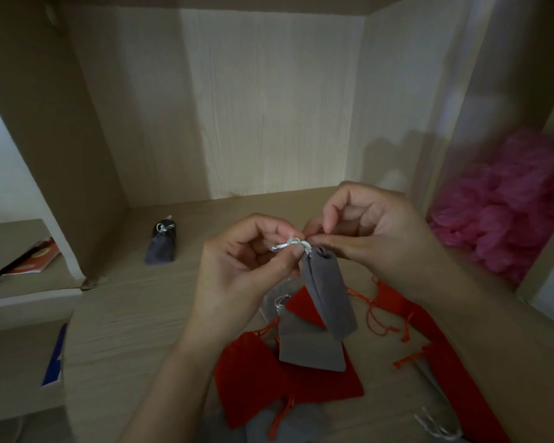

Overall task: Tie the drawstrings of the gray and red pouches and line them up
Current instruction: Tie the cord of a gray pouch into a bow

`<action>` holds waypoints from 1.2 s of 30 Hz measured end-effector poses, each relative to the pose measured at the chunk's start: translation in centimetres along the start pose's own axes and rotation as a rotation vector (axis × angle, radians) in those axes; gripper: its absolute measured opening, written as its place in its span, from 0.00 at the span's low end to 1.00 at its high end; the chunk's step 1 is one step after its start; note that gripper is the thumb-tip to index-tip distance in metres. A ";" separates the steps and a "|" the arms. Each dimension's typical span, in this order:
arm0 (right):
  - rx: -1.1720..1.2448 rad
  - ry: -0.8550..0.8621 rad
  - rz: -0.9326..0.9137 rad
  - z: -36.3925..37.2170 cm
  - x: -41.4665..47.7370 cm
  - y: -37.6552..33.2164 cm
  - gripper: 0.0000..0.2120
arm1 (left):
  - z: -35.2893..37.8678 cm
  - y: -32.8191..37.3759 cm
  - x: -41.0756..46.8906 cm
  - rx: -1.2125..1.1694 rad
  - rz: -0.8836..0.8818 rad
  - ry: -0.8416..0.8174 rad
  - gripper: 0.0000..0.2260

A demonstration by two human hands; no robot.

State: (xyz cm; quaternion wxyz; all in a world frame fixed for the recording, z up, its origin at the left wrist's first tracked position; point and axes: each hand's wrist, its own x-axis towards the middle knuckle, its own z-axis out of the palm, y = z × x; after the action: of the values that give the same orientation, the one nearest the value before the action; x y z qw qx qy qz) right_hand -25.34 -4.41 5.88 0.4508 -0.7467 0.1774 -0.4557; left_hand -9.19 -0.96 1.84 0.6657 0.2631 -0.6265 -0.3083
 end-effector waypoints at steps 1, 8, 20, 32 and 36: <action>0.004 -0.001 -0.017 0.0 -0.1 0.0 0.08 | 0.0 0.1 0.0 -0.012 -0.006 0.005 0.06; -0.010 -0.023 -0.070 0.1 -0.2 -0.2 0.11 | -0.3 0.4 0.1 -0.036 -0.020 -0.057 0.08; -0.134 -0.108 0.040 -0.9 -0.4 -1.6 0.16 | -0.2 0.1 -0.1 -0.021 -0.057 -0.119 0.06; -0.157 -0.227 0.004 -0.8 -0.7 -1.9 0.14 | -1.1 0.0 0.0 -0.175 -0.183 -0.288 0.07; -0.297 -0.137 -0.091 0.4 -0.7 -1.2 0.17 | -1.4 0.0 0.3 -0.143 -0.146 -0.254 0.06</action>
State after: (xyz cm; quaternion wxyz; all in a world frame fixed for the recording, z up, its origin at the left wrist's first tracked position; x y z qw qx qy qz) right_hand -25.54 -3.17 6.44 0.3253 -0.8418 0.1776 -0.3924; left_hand -7.83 -1.25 1.92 0.5739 0.2188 -0.6614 -0.4304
